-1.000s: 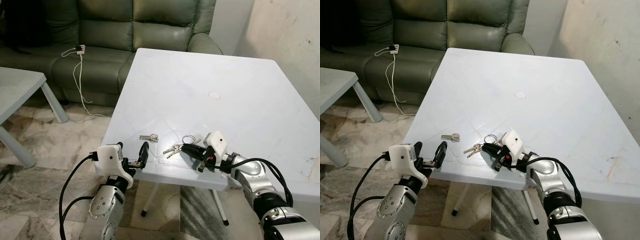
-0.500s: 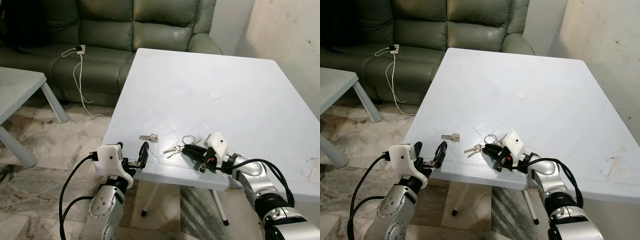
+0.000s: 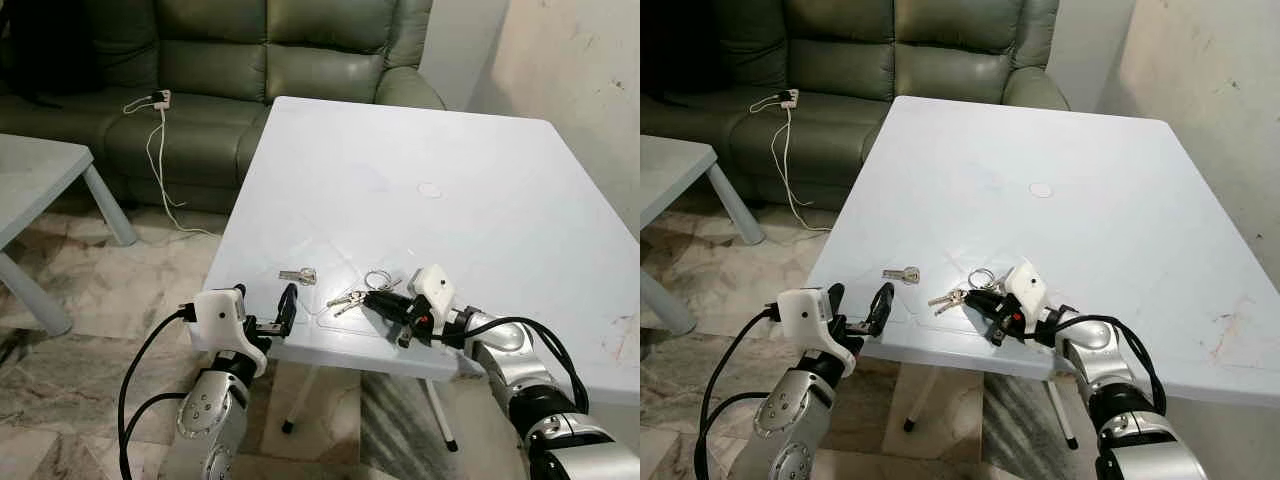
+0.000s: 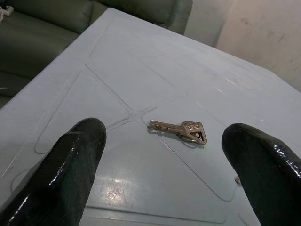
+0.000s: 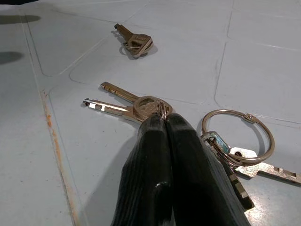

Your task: Hang keys on a hook

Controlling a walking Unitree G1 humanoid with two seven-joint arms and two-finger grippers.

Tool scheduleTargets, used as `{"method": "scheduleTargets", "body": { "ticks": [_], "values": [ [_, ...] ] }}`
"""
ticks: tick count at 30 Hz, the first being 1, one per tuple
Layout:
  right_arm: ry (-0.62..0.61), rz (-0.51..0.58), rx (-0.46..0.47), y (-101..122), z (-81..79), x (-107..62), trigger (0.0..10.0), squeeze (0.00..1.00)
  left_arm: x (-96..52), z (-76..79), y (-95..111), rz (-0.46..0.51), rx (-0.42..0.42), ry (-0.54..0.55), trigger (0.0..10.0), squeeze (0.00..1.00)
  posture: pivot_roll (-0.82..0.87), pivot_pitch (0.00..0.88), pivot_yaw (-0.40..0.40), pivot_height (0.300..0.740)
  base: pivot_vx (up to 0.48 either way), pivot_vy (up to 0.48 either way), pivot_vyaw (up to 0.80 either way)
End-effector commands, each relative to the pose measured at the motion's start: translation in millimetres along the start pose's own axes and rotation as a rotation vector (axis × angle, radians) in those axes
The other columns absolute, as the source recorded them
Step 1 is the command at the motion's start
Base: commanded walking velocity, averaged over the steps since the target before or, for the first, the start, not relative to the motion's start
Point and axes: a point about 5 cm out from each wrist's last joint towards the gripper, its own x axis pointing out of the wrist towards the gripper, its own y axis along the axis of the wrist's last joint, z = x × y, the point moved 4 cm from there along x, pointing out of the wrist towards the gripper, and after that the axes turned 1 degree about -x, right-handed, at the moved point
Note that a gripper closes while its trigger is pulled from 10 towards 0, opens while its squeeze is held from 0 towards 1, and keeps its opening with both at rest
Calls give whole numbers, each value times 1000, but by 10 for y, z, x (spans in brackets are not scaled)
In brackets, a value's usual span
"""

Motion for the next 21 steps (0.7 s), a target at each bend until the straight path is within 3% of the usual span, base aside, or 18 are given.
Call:
{"method": "scheduleTargets", "body": {
  "ticks": [1,9,13,21],
  "values": [
    [-16,10,-4,44,63,-22,0,0,9,114,12,11,-34,-11,10000,0,61,36,-98,740,0,0,0],
    [-62,90,121,115,128,-20,0,0,22,97,22,13,-33,-9,10000,0,62,40,-96,740,0,0,0],
    [-153,226,257,299,276,-13,0,0,51,65,50,22,-38,-1,10000,0,61,38,-95,740,0,0,0],
    [-284,368,327,512,443,-62,0,0,177,-35,169,59,-8,19,10000,0,58,23,-95,740,0,0,0]
  ]
}}
